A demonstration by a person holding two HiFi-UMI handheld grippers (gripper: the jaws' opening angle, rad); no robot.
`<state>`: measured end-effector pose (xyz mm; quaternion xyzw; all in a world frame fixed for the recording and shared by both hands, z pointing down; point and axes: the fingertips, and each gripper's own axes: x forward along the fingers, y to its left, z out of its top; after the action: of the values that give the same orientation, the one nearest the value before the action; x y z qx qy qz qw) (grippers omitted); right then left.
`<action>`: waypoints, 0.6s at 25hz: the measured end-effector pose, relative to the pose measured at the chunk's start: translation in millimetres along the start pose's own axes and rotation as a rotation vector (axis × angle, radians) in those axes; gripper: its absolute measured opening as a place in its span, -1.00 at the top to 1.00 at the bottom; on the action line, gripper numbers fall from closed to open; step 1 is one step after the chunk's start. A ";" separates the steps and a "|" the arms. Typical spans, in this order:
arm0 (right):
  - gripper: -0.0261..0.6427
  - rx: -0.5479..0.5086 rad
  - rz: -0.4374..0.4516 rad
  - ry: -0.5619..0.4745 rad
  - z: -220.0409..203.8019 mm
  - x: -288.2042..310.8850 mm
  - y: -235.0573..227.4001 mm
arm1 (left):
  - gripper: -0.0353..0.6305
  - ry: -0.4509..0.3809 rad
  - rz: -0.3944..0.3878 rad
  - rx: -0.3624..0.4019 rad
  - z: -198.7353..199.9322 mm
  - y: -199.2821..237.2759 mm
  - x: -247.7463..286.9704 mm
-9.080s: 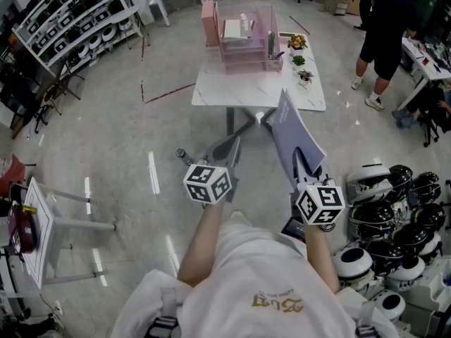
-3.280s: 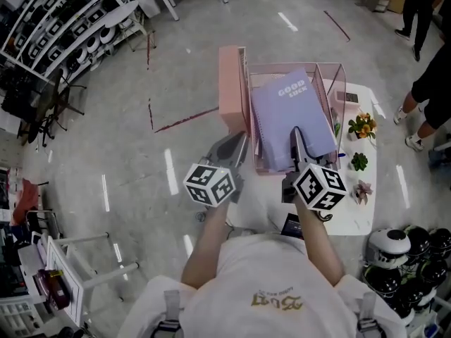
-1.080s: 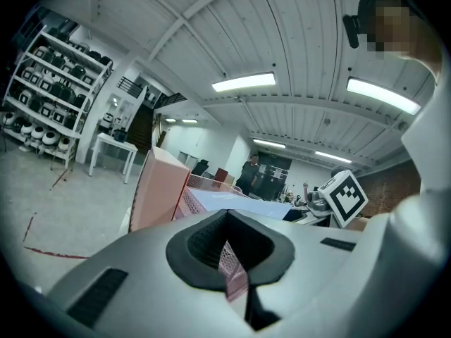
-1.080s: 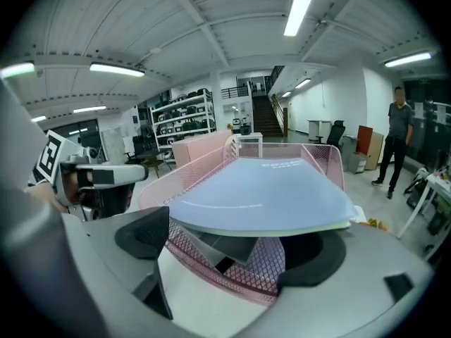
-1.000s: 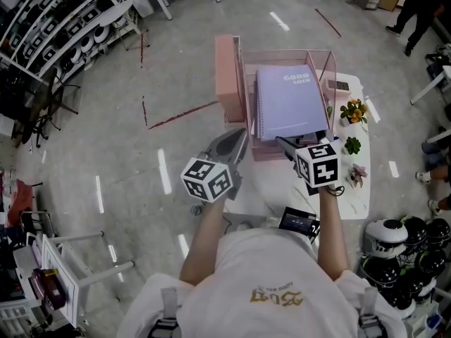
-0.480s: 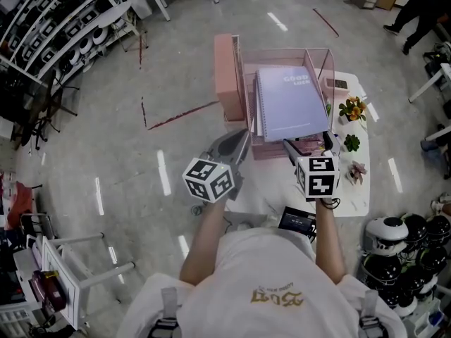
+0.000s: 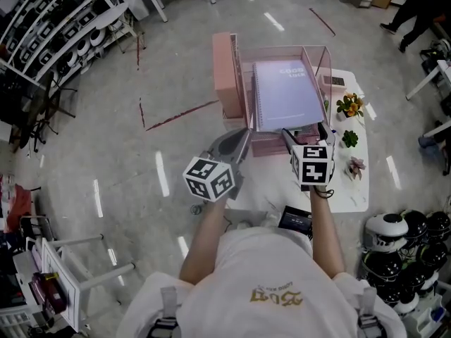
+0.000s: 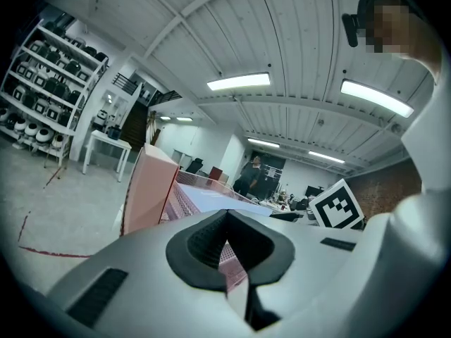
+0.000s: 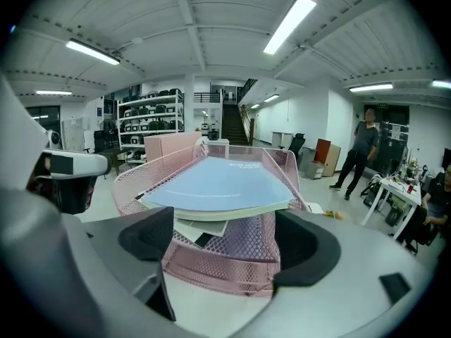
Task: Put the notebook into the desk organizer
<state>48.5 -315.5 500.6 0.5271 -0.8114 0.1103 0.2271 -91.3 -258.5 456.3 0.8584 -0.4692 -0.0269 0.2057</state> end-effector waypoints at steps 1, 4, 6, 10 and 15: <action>-0.45 0.001 0.002 -0.001 -0.8 -2.1 0.6 | 0.85 0.000 0.002 0.000 -0.1 0.4 -1.3; -0.45 0.014 0.009 0.001 -5.2 -7.8 3.1 | 0.85 0.001 0.014 -0.001 -1.5 3.0 -5.1; -0.45 0.028 0.014 0.008 -8.8 -11.8 5.2 | 0.85 0.007 0.023 -0.001 -3.5 4.9 -7.2; -0.42 0.065 0.026 -0.010 -10.9 -24.7 9.5 | 0.85 0.022 0.029 -0.001 -8.2 4.7 -11.4; -0.14 0.111 0.019 -0.078 -4.5 -45.3 16.2 | 0.85 0.022 0.013 0.012 -8.7 -2.3 -17.1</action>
<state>50.4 -270.3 483.5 0.5353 -0.8172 0.1366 0.1646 -96.9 -240.5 460.9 0.8568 -0.4726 -0.0133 0.2057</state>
